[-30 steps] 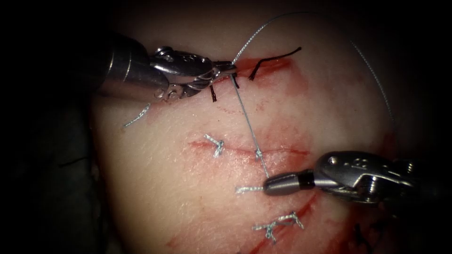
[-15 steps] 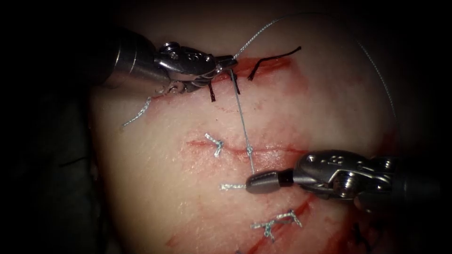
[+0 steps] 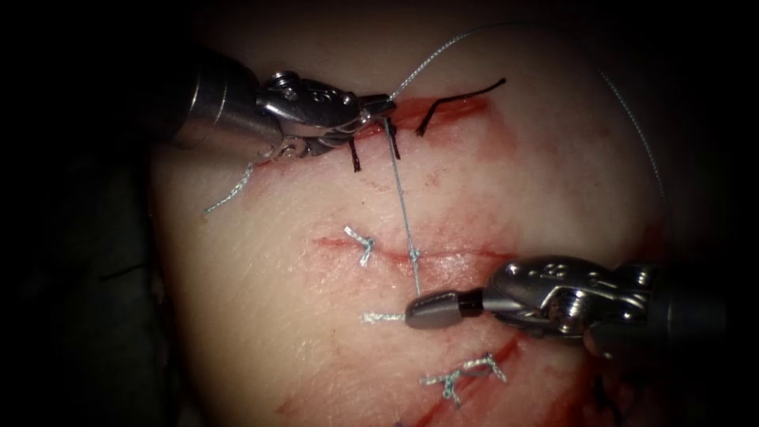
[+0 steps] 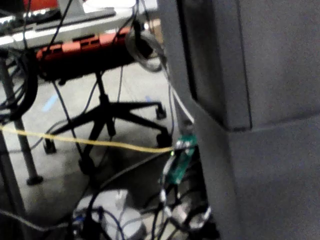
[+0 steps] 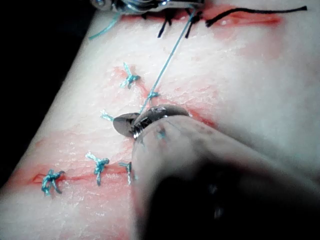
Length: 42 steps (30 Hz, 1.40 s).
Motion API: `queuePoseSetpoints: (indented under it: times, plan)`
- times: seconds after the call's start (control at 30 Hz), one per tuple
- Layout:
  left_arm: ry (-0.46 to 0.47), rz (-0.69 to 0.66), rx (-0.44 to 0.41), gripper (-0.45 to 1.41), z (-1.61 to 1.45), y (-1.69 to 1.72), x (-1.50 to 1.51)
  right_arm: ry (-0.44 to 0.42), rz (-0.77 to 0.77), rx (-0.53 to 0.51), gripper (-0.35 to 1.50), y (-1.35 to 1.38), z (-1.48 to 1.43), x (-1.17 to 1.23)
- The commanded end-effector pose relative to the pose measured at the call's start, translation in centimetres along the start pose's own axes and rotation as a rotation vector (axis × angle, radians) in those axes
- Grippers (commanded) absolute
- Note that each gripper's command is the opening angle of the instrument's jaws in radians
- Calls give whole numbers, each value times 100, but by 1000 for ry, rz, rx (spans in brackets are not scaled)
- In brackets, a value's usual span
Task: Wound Closure
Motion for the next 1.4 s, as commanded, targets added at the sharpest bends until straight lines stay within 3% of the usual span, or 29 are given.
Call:
queuePoseSetpoints:
  times: [0.03,0.43,0.5,0.6,0.63,0.7,0.77,0.93,1.0,1.13,1.27,1.4]
  plan:
    - [1,12,0,-45,7,2,1,-15,4,14,-35,-1,7,-1]
    - [1,17,0,-45,8,-1,1,-34,19,23,-35,-1,6,-12]
    - [2,22,-23,-45,8,1,0,-7,8,-2,-35,-1,6,-12]
    - [21,12,-78,-45,2,8,1,65,-149,-64,-35,-4,3,-6]
    - [30,-14,-102,-45,-1,11,2,90,-182,-83,-10,-6,0,-2]
    - [49,-55,-157,-45,-12,20,8,149,-206,-140,93,-12,-9,12]
    - [66,-123,-214,-45,-25,30,16,202,-200,-184,129,-18,-21,27]
    - [126,-254,-333,-45,-72,56,39,388,-152,-206,133,-39,-65,72]
    - [145,-277,-371,-45,-86,64,44,475,-116,-200,123,-45,-83,86]
    - [175,-337,-470,-45,-114,80,48,609,-62,-217,119,-51,-107,99]
    - [212,-380,-516,-45,-133,87,58,672,-19,-279,116,-41,-119,105]
    - [252,-392,-549,-45,-138,92,68,647,2,-381,114,-14,-113,101]
